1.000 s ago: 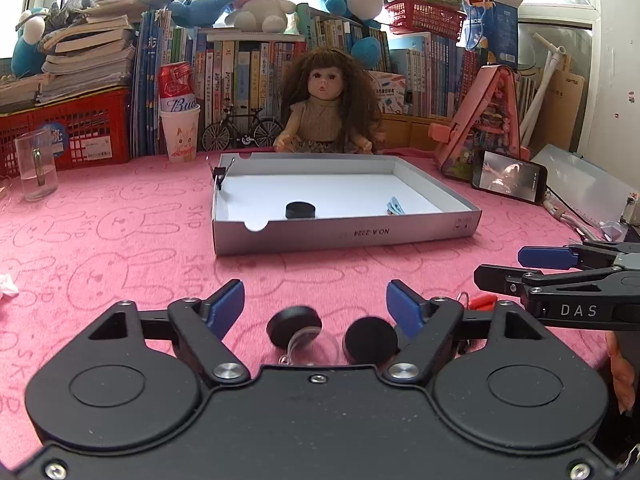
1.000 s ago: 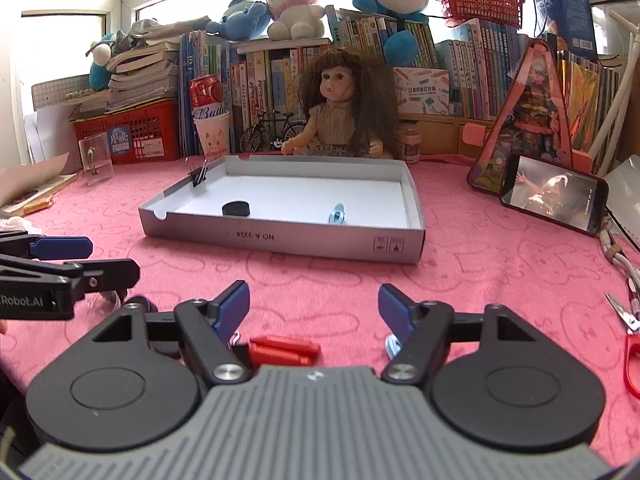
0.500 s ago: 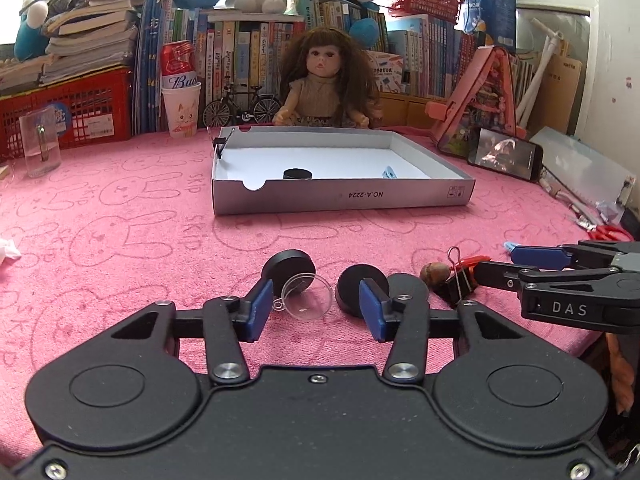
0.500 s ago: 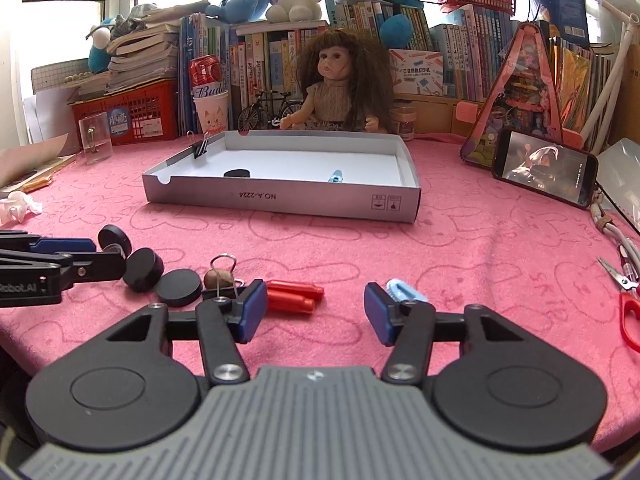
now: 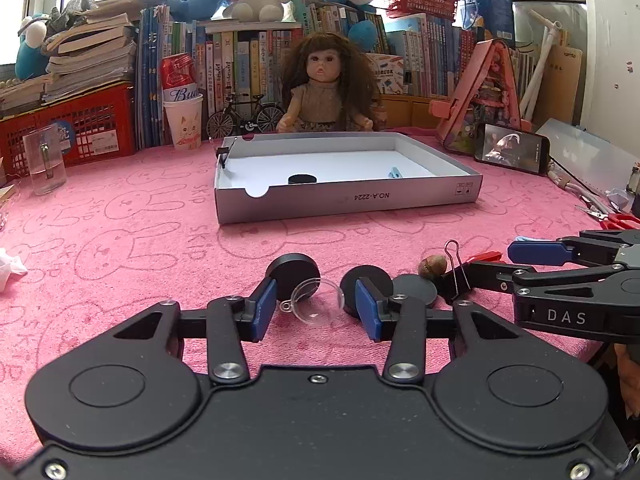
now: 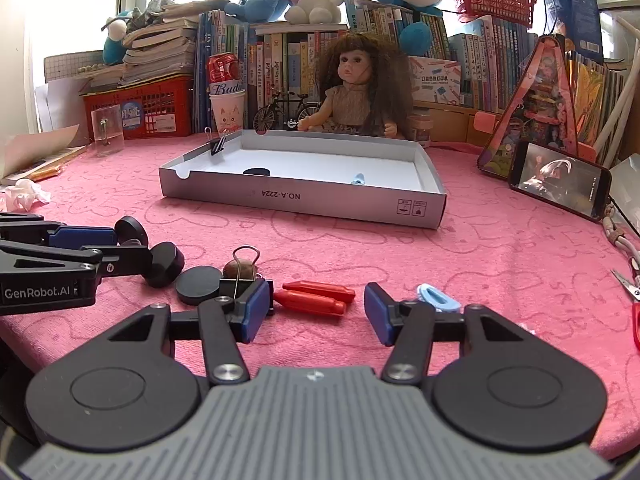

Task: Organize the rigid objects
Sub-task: 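Move both tools back from the box toward the remaining objects, then grasp the clear dome with the left tool while the right grasps the red item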

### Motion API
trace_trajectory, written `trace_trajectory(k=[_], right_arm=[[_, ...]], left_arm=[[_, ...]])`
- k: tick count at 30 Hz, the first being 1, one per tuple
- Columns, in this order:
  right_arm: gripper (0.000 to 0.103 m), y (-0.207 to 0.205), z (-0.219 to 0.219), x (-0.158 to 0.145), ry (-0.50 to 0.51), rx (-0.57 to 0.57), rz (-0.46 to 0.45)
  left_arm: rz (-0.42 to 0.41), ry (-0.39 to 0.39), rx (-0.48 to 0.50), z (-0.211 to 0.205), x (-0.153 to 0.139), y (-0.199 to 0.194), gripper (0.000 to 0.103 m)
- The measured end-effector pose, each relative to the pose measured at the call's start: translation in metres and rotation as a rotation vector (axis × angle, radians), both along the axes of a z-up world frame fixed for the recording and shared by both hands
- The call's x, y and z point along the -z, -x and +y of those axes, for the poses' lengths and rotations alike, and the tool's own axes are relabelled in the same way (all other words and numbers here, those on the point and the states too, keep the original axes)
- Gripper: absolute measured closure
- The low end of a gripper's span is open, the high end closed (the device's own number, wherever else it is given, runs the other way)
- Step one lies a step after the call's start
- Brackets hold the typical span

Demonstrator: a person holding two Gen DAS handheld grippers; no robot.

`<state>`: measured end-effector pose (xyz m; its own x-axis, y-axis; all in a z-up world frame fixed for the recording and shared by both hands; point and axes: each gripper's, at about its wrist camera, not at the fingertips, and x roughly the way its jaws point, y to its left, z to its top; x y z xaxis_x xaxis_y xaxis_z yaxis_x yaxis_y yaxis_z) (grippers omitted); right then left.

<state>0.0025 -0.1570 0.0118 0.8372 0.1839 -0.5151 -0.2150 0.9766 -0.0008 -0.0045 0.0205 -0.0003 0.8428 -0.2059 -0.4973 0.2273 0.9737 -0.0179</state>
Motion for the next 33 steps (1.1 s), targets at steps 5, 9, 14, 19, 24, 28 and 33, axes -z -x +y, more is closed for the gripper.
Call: trace_trajectory(k=[5,9,14,19,24,28,33], right_arm=[[0.041,0.0,0.005,0.001,-0.009,-0.026,0.002],[0.041,0.001,0.007,0.0,-0.022,-0.051,0.001],[0.04,0.004,0.006,-0.001,-0.031,-0.066,-0.005],[0.04,0.007,0.002,-0.002,-0.007,-0.03,-0.019],[0.04,0.002,-0.001,-0.001,-0.01,0.009,0.013],[0.044,-0.002,0.006,0.001,0.0,0.009,0.026],[0.049,-0.007,0.014,0.002,0.017,0.028,0.034]], left_arm=[[0.013,0.015,-0.031,0.008,0.001,-0.002,0.061],[0.007,0.005,-0.031,0.009,0.001,-0.001,0.061],[-0.002,-0.007,-0.029,0.007,0.002,0.0,0.061],[-0.004,-0.008,-0.031,0.007,0.002,0.001,0.061],[-0.002,0.018,0.001,0.006,0.0,0.003,0.07],[-0.021,-0.024,0.007,0.001,0.0,0.006,0.07],[-0.016,-0.011,0.006,0.002,0.0,0.005,0.07]])
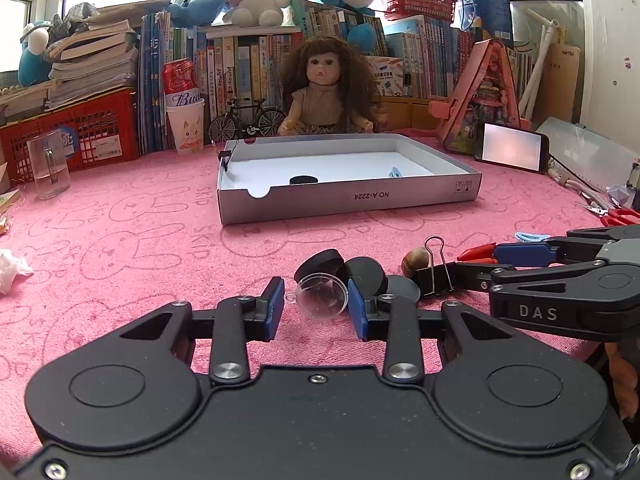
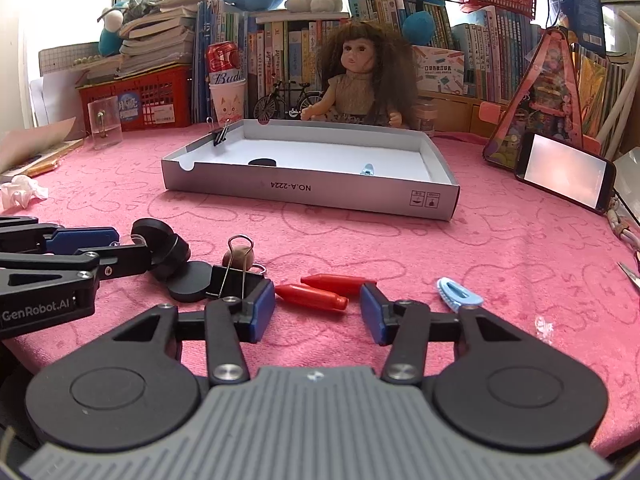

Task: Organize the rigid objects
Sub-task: 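Grasp the clear dome with the left tool while the right grasps the red item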

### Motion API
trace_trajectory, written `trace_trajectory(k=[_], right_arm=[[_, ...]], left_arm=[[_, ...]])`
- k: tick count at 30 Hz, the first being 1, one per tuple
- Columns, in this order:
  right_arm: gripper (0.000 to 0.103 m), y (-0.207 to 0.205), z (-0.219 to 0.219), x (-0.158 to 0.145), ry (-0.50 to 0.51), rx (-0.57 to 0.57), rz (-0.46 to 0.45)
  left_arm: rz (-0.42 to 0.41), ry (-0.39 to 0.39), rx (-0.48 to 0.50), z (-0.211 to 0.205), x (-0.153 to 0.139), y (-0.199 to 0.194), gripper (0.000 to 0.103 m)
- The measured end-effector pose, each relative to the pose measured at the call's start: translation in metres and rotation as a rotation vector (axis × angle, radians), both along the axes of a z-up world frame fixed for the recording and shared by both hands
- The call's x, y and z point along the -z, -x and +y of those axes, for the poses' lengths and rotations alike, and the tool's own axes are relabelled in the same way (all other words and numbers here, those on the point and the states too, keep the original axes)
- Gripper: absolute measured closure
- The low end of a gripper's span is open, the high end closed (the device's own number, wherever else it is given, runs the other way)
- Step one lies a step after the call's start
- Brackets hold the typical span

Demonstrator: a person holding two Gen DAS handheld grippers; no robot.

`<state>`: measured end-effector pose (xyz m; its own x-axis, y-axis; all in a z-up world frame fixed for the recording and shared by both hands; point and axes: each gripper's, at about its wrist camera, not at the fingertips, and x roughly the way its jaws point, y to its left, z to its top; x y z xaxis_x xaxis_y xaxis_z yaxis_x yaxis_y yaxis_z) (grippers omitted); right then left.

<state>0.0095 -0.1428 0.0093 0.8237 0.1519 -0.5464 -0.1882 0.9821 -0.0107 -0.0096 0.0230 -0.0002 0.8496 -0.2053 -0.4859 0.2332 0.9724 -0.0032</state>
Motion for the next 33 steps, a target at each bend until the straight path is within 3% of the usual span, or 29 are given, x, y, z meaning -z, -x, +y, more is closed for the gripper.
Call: trace_trajectory(k=[3,6,17,21,28,31,33], right_arm=[[0.048,-0.002,0.003,0.0,0.003,0.017,0.001],[0.039,-0.002,0.007,0.002,0.032,0.041,-0.011],[0.039,0.004,-0.016,0.001,0.061,0.058,-0.024],[0.038,0.008,-0.025,0.0,0.07,0.061,-0.026],[0.038,0.007,-0.033,-0.003,0.1,0.131,-0.008],[0.048,0.007,-0.034,-0.005,0.106,0.161,-0.013],[0.048,0.007,-0.036,-0.009,0.063,0.157,-0.012]], left_arm=[[0.0,-0.002,-0.002,0.001,0.001,0.0,0.07],[-0.002,-0.006,-0.006,0.001,0.001,-0.001,0.07],[0.003,-0.006,-0.05,0.01,0.003,-0.003,0.07],[-0.003,-0.009,-0.051,0.01,0.002,-0.002,0.064],[-0.01,-0.018,-0.046,0.007,0.002,-0.001,0.061],[-0.012,-0.026,-0.048,0.006,0.002,0.0,0.059],[-0.015,-0.028,-0.048,0.006,0.002,0.0,0.058]])
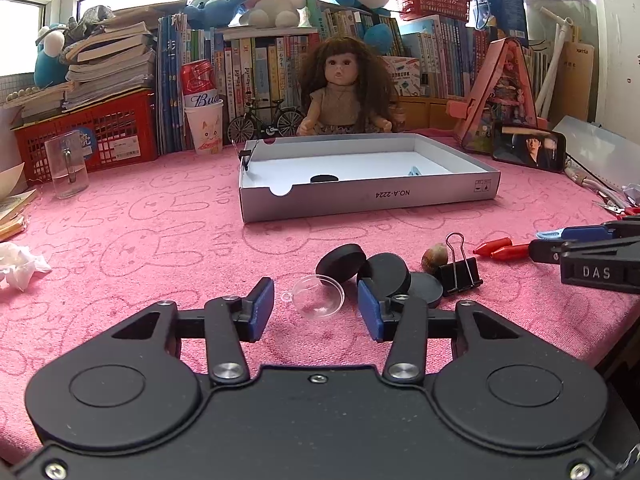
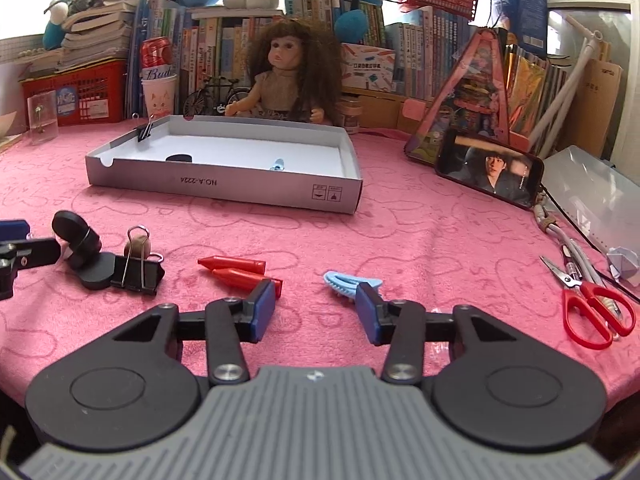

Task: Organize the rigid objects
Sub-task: 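Grasp the clear dome with the left tool while the right grasps the red item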

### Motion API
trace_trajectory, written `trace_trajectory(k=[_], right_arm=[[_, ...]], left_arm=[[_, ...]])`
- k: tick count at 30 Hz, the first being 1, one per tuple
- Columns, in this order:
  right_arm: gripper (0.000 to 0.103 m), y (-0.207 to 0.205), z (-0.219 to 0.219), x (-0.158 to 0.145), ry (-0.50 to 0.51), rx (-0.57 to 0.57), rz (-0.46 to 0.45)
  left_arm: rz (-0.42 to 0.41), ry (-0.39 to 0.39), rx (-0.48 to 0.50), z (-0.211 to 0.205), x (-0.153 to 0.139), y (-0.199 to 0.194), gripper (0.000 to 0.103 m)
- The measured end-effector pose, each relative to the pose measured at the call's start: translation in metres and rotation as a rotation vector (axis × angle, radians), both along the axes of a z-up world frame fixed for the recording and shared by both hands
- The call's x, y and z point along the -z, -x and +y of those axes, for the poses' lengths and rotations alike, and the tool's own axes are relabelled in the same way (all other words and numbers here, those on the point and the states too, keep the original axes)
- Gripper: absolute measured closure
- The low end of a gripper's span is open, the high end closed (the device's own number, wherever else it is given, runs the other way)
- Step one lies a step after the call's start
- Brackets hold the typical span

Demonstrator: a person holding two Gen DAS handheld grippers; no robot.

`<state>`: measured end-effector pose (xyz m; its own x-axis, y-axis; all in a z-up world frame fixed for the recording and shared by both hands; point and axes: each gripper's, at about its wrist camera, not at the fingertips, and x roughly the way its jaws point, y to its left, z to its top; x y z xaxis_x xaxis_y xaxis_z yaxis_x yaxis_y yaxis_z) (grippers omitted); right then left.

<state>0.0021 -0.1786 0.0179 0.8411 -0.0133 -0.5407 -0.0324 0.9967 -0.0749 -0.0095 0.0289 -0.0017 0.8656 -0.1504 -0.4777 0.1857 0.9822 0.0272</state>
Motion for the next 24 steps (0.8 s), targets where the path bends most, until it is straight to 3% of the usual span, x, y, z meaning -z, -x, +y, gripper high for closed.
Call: trace_trajectory(k=[3,8,11,18,24], right_arm=[[0.047,-0.001,0.003,-0.005,-0.063,-0.011,0.002],[0.047,-0.005,0.021,-0.004,-0.081,-0.007,0.014],[0.041,-0.004,0.027,0.0,-0.098,0.012,0.022],[0.038,-0.005,0.034,0.006,-0.105,0.066,0.01],[0.04,-0.002,0.042,0.014,-0.049,0.065,-0.037]], left_arm=[[0.003,0.004,-0.002,0.0,0.001,0.0,0.058],[-0.002,0.014,-0.006,0.0,0.001,0.001,0.057],[-0.005,0.021,-0.01,0.001,0.001,0.002,0.057],[0.007,0.046,-0.026,0.001,0.004,-0.001,0.057],[0.006,0.063,-0.053,-0.001,0.004,-0.005,0.057]])
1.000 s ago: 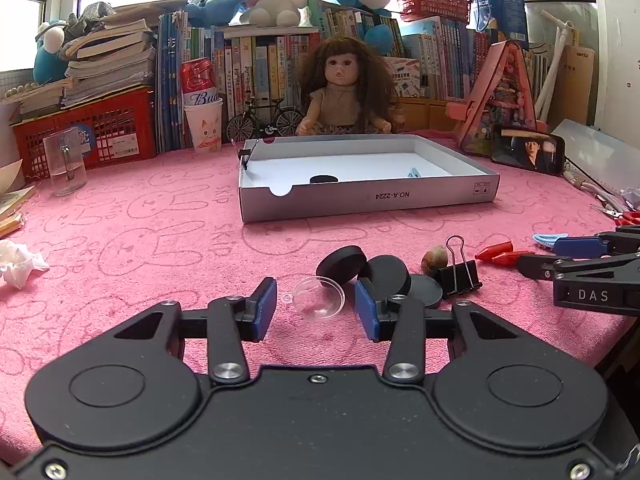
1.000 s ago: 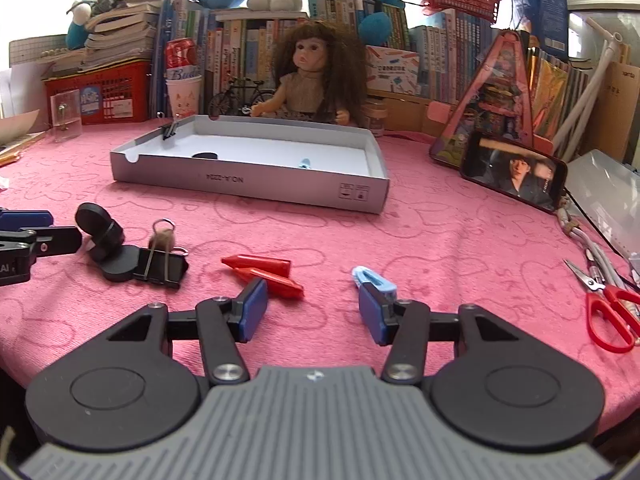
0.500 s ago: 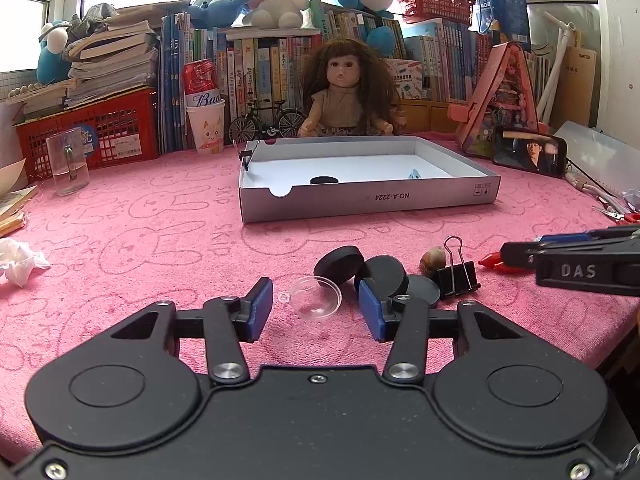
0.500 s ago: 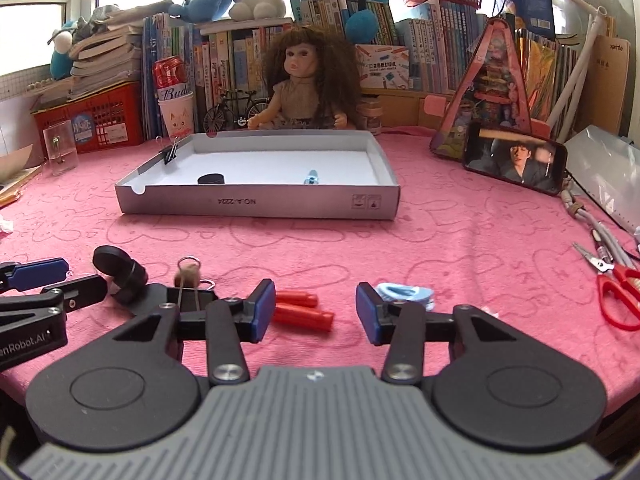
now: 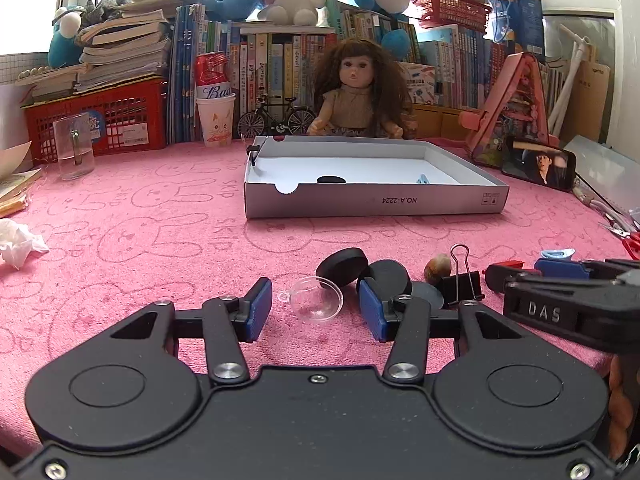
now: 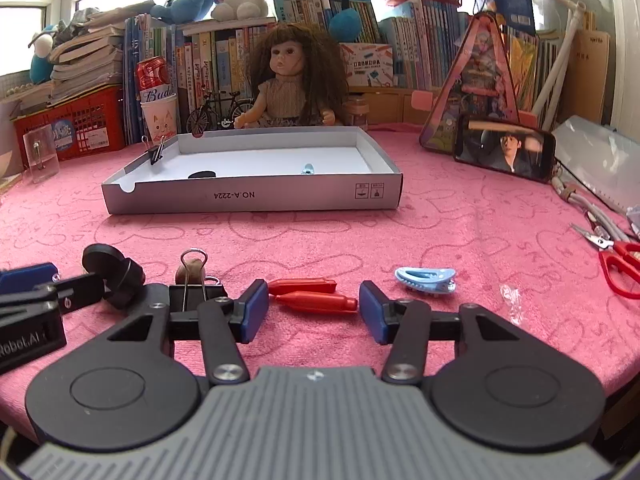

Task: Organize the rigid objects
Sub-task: 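Grasp the clear dome with the left tool while the right grasps the red item, then lower the clear dome into the box while the right tool drops the red item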

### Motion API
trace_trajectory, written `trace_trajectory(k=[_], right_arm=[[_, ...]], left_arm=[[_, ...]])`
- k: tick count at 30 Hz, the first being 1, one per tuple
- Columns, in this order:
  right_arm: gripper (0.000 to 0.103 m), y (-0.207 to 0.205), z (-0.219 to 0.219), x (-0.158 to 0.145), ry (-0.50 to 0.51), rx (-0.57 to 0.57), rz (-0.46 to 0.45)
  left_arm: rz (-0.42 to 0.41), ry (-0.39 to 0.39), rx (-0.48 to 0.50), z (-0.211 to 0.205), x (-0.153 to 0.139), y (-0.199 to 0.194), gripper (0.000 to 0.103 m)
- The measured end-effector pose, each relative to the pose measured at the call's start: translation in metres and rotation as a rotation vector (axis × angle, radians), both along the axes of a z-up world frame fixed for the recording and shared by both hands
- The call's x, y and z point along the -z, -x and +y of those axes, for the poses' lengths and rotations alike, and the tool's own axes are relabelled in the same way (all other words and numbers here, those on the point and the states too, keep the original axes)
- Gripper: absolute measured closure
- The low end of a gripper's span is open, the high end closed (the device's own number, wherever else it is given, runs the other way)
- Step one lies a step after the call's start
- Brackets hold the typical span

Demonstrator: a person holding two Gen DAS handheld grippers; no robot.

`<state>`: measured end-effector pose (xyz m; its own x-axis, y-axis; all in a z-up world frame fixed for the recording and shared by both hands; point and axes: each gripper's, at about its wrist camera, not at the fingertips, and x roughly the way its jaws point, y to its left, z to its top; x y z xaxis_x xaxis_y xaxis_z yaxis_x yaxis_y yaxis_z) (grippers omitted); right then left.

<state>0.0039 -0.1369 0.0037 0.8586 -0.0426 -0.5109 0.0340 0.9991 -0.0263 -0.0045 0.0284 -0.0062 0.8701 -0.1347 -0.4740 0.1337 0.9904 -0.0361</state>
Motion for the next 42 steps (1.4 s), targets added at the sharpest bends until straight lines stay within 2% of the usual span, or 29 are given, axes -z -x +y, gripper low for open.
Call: trace_trajectory(k=[2,4,7,9,17,24,32,42], right_arm=[[0.052,0.001,-0.001,0.0,0.0,-0.006,-0.01],[0.053,0.002,-0.002,0.0,-0.001,-0.013,-0.014],[0.054,0.004,-0.004,0.0,-0.005,-0.026,-0.021],[0.054,0.005,-0.006,0.0,-0.01,-0.039,-0.026],[0.054,0.006,-0.015,-0.003,-0.012,-0.063,-0.052],[0.054,-0.002,-0.023,-0.014,-0.016,-0.045,-0.074],[0.054,-0.024,-0.039,-0.03,-0.039,-0.018,-0.102],[0.054,-0.073,-0.057,-0.045,-0.087,-0.01,-0.1]], left_arm=[[-0.002,0.005,-0.012,-0.001,0.0,-0.001,0.057],[-0.007,0.002,-0.018,-0.002,0.0,-0.002,0.057],[-0.01,0.0,-0.015,-0.003,0.001,-0.003,0.059],[-0.005,-0.002,-0.01,-0.003,0.001,-0.004,0.07],[-0.014,-0.004,0.004,-0.004,-0.003,-0.002,0.07],[-0.02,0.031,-0.001,-0.002,-0.017,-0.008,0.07],[-0.015,0.063,-0.016,-0.005,-0.042,-0.04,0.07],[-0.011,0.077,-0.021,-0.007,-0.064,-0.098,0.07]])
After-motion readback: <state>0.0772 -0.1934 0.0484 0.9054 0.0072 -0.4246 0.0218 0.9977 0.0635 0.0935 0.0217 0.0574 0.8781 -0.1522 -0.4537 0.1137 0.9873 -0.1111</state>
